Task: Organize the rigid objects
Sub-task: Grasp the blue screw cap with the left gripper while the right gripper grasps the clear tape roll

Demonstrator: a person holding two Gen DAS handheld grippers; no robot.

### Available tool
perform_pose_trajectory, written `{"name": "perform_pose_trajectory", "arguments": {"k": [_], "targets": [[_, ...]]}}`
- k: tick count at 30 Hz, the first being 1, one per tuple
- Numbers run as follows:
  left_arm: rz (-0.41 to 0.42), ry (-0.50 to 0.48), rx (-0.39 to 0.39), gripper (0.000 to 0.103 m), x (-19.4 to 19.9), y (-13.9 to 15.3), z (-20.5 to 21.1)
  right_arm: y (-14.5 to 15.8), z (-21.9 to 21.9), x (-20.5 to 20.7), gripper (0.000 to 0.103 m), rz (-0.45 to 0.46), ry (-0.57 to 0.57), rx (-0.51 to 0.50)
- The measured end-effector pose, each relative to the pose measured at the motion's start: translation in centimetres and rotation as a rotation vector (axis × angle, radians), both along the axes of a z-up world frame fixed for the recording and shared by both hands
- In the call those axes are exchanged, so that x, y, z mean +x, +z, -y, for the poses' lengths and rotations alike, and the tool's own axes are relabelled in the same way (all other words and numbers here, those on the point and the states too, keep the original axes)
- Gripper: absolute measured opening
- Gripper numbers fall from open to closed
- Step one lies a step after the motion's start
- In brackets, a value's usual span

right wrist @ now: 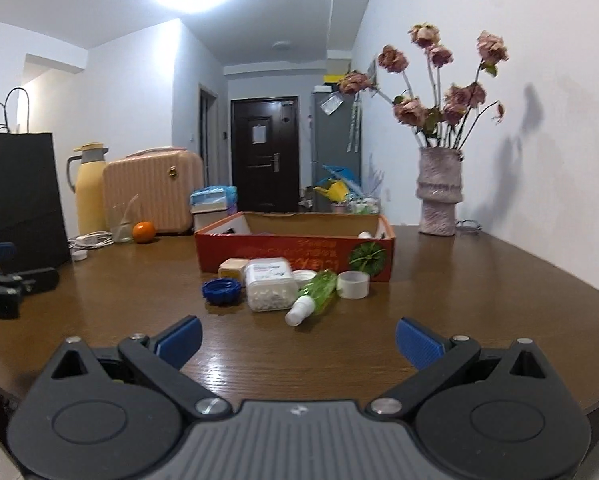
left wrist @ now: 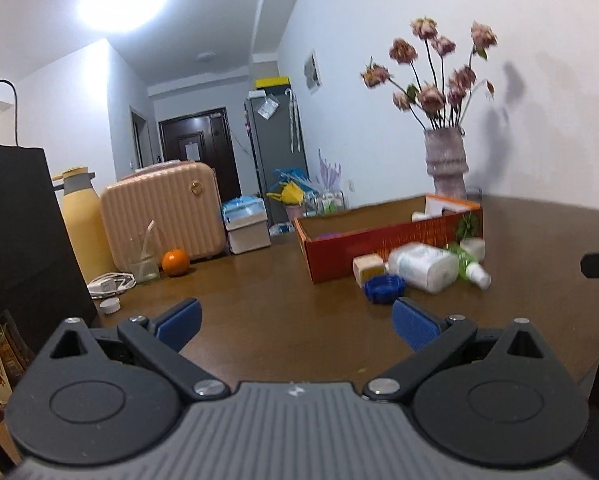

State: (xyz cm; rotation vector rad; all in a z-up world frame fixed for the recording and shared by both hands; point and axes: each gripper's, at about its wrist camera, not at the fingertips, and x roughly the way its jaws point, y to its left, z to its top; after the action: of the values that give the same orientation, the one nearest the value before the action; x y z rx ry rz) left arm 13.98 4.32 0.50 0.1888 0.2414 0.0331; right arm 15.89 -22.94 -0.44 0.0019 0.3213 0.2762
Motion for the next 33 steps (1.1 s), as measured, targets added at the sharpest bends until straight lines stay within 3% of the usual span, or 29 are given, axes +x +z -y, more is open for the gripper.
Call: {"name": "perform_pose_trajectory", "arguments": {"k": [6, 14, 19, 21, 25, 29, 33], "targets": [[-0.072, 0.004, 0.006, 0.103, 1.6, -1.3, 0.1, -1.1, -0.6, 1.4, 0.103, -0.039, -0.013, -0.047], [-0.191, -0.023, -0.035, 0.103, 5.3, -2.1, 0.9, -1.7, 0.8, 5.2, 0.102, -0.121, -0.028, 0.009], [-0.237, -0.095, -0.072, 0.103, 9.8, -1.9, 2.1, -1.2, 0.9, 9.4, 0.1, -0.125, -0.011, -0.025], [-0.26, -0.113, -0.088, 0.103, 11.8, -1.8, 2.6, -1.1, 1.0, 11.6, 0.093, -0.139, -0.012, -0.049], [-0.319, -0.169, -0.137, 0.103, 16.8, -1.8, 3.5, -0.8, 1.3, 15.9, 0.09, -0.159, -0.004, -0.083], [-0.37, -0.216, -0.114, 0.102, 21.0, -2.4, 4.4, -0.7, 2.0, 20.3, 0.084, -0.189, 0.008, -0.075], [-0.414, -0.227, -0.122, 0.092, 24.0, -3.0, 4.9, -1.3, 2.2, 24.0, 0.081, -0.225, 0.036, -0.067]]}}
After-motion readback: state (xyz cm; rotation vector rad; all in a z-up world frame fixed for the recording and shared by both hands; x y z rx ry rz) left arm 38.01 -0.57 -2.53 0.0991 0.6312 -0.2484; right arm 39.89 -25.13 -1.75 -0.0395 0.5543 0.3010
